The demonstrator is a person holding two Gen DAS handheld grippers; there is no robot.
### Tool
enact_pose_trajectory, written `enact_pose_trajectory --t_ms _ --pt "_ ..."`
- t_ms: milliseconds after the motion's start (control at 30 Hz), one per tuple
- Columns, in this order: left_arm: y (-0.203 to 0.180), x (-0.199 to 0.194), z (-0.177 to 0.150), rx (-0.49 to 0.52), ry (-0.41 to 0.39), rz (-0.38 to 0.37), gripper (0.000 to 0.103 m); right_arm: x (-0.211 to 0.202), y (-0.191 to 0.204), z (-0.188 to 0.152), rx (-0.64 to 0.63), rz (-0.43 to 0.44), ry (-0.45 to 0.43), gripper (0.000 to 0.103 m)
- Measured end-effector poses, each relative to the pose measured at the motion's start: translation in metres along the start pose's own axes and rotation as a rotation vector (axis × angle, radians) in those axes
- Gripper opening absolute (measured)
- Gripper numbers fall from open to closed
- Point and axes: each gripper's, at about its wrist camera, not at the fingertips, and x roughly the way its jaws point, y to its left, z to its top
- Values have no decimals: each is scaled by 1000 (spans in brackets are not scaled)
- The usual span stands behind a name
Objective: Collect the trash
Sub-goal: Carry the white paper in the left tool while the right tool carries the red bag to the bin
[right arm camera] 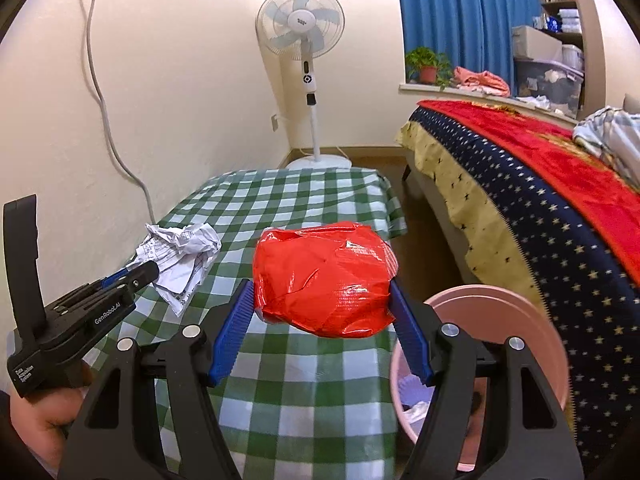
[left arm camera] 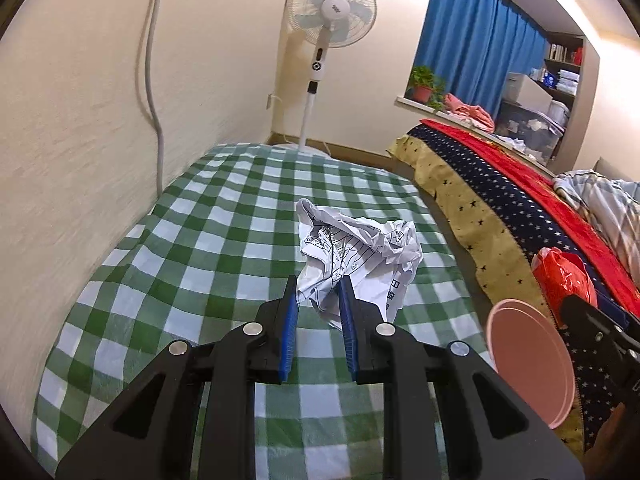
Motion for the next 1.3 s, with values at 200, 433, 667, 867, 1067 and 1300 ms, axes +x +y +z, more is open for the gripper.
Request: enact_pose_trajectory --t_ms 200,433,667,867,1067,1300 --pt "-11 -16 -5 20 -9 -20 20 -15 -8 0 0 -16 -11 67" --pt "-24 -23 -11 57 -4 -43 20 -29 -22 1 15 -41 -26 67" --pt "-35 -25 -12 66 -9 -68 20 -37 -34 -2 27 -72 -38 67" --pt "-45 -21 -15 74 -7 -91 20 -40 -45 -5 52 -105 -36 67" --pt "-56 -16 -19 84 0 -113 20 -39 -55 -8 68 -136 -35 67" --pt "-69 -9 -23 99 5 -141 20 -35 -67 -12 92 -169 -27 67"
